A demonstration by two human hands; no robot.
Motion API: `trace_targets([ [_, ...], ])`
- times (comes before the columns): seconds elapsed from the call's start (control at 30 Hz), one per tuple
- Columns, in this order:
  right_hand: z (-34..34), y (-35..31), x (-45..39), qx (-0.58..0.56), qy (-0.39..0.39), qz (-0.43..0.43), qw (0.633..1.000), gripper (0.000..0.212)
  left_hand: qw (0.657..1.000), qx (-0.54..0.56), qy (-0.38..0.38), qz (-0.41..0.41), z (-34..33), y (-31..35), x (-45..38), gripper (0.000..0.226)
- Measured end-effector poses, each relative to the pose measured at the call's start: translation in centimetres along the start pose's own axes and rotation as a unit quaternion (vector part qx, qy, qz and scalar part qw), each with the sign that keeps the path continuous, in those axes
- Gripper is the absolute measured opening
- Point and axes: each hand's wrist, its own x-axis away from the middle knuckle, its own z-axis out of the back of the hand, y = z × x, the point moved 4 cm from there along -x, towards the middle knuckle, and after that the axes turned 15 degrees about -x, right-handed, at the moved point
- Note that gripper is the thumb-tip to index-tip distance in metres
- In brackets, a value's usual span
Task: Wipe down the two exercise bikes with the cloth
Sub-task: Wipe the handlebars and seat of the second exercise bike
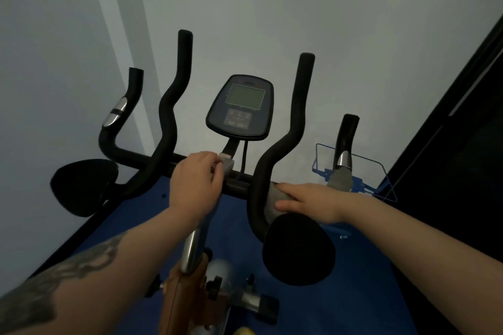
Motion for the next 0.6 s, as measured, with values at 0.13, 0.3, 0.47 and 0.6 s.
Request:
trace_targets([
  [0.13, 0.6, 1.5, 1.5, 0.136, -0.009, -0.005, 0.991, 0.040, 0.993, 0.021, 0.027, 0.116, -0.3, -0.9, 0.3, 0.021],
  [0.3, -0.5, -0.7, -1.8, -0.035, -0.007, 0.009, 0.999, 0.044, 0.991, 0.021, 0.034, 0.126, -0.2, -0.6, 0.4, 0.023],
  [0.47, 0.3, 0.0, -0.4, -0.007, -0.009, 0.009, 1.000, 0.040, 0.978, 0.097, 0.047, 0.176, 0.1, -1.2, 0.8, 0.023],
  [0.6, 0.9, 1.2, 0.6, 0.074, -0.003, -0.005, 0.997, 0.039, 0.953, 0.142, 0.091, 0.254, -0.1, -2.0, 1.4, 0.022],
])
